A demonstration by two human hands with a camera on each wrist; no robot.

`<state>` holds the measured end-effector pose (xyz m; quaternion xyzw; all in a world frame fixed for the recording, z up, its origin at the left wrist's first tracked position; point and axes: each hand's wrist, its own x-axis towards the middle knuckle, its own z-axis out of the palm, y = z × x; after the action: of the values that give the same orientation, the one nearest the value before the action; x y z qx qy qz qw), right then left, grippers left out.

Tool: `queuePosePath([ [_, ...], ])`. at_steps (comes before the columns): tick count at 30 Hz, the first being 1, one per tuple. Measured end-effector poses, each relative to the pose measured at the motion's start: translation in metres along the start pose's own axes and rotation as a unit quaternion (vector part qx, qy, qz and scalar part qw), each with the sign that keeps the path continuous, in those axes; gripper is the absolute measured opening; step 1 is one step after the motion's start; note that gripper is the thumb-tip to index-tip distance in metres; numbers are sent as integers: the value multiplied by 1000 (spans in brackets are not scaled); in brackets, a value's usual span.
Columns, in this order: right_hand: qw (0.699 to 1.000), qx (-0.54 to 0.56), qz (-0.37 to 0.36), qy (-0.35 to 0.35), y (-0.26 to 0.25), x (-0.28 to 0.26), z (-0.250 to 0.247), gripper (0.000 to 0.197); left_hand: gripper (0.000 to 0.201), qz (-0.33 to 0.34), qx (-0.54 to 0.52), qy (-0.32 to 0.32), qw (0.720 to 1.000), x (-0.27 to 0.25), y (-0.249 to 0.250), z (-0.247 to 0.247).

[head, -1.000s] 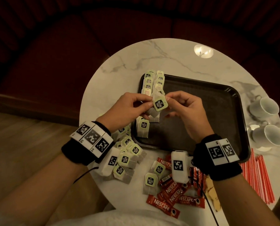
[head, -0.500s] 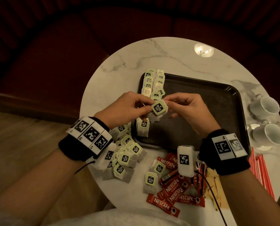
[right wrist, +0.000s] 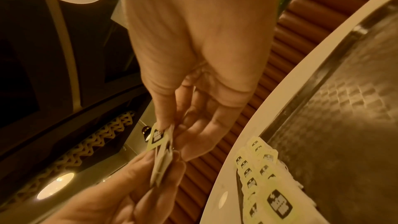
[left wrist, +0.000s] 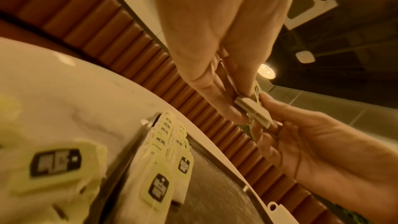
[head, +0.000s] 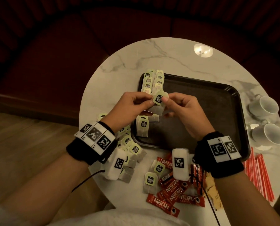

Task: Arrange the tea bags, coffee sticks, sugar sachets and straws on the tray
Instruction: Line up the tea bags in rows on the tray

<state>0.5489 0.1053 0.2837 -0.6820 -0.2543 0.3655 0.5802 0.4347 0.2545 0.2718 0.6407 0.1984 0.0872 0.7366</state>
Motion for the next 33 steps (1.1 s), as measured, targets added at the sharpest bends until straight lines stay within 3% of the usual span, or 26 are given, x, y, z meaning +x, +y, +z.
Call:
queuePosePath([
  [6, 998, 53, 19, -2, 8, -4, 10, 19, 25, -2, -15, 68, 998, 2, -10, 1],
  [13, 999, 17, 31, 1, 20, -7, 13, 22, 28, -16, -79, 69, 994, 2, -9, 4],
  [18, 998, 42, 45, 7, 24, -8, 14, 21, 16, 26, -15, 87, 996, 4, -7, 4],
  [22, 996, -2, 80, 43, 36, -6, 11, 18, 16, -34, 45, 62, 996, 7, -15, 3],
  [26, 981, -38, 155, 114, 64, -2, 3, 18, 25, -113, 110, 56, 986, 9, -34, -6],
  [30, 970, -38, 205, 122, 80, 0, 1, 13, 35, -119, 195, 128, 965, 9, -50, -17],
  [33, 968, -47, 218, 115, 86, 2, 4, 10, 48, -125, 242, 136, 952, 9, -56, -22],
])
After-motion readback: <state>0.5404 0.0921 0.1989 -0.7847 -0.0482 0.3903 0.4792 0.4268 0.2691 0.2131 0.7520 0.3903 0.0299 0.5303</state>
